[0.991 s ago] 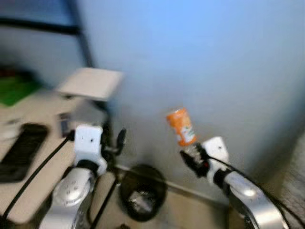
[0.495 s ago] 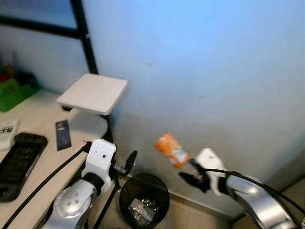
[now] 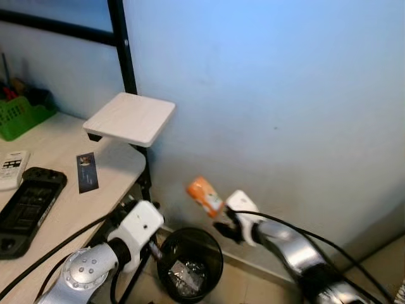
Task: Clean up the room
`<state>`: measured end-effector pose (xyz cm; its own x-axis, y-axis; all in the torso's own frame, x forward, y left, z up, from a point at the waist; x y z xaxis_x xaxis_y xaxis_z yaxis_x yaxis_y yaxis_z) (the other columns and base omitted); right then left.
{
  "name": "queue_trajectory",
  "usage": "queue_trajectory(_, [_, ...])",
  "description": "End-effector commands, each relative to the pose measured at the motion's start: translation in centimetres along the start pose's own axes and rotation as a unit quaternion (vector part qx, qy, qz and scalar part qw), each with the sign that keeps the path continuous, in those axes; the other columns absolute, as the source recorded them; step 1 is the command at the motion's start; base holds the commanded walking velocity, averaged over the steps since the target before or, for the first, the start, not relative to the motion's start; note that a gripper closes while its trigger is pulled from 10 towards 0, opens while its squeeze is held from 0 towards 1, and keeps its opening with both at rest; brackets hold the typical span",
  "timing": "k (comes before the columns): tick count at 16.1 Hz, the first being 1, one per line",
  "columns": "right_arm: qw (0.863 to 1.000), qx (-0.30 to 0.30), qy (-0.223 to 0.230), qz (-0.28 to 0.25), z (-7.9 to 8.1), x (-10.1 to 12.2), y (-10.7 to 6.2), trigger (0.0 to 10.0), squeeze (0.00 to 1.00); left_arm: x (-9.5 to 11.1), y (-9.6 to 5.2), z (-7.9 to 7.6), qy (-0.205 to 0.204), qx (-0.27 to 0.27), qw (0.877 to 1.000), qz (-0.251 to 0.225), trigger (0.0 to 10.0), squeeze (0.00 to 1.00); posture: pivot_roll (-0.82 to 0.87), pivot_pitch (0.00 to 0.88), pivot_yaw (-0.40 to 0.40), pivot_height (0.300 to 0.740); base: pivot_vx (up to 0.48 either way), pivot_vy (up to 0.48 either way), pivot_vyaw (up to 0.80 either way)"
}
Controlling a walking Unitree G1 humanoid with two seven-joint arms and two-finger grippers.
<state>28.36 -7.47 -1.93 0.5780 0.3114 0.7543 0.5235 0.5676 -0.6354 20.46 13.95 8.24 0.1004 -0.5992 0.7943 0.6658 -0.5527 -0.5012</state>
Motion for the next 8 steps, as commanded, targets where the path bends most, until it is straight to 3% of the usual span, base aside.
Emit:
queue_trajectory(1, [1.0,-0.013,-0.011,-0.001,-0.5,0.1,0.1,10.0,0.0,0.2,0.1,-0.1,0.012,-0.012,1.0,-0.003,10.0,0.0,0.03,0.024,-0.034,0.74,0.0,0.0,0.0])
queue_trajectory(3, [0.999,-0.036,-0.008,-0.003,-0.2,0.8,1.3,10.0,0.0,-0.2,-0.2,-0.1,0.026,-0.028,0.999,0.005,10.0,0.0,0.03,0.037,-0.029,0.74,0.0,0.0,0.0])
queue_trajectory(8, [0.999,-0.039,-0.002,-0.002,0.0,1.1,2.0,10.0,0.0,-0.3,-0.3,-0.7,0.028,-0.046,0.999,0.006,10.0,0.0,0.02,0.046,-0.025,0.74,0.0,0.0,0.0])
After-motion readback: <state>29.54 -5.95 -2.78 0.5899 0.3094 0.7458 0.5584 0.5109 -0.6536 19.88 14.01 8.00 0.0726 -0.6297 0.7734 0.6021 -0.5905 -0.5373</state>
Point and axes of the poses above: a point about 5 cm out from each wrist's last joint towards the gripper, its own y axis pointing out of the wrist towards the gripper, its own x axis along the axis of the wrist's last joint, z = x × y, the point moved 3 cm from there along y, pointing out of the wrist towards the gripper, and after that the axes turned 10 degrees about y, right-handed, at the moved point
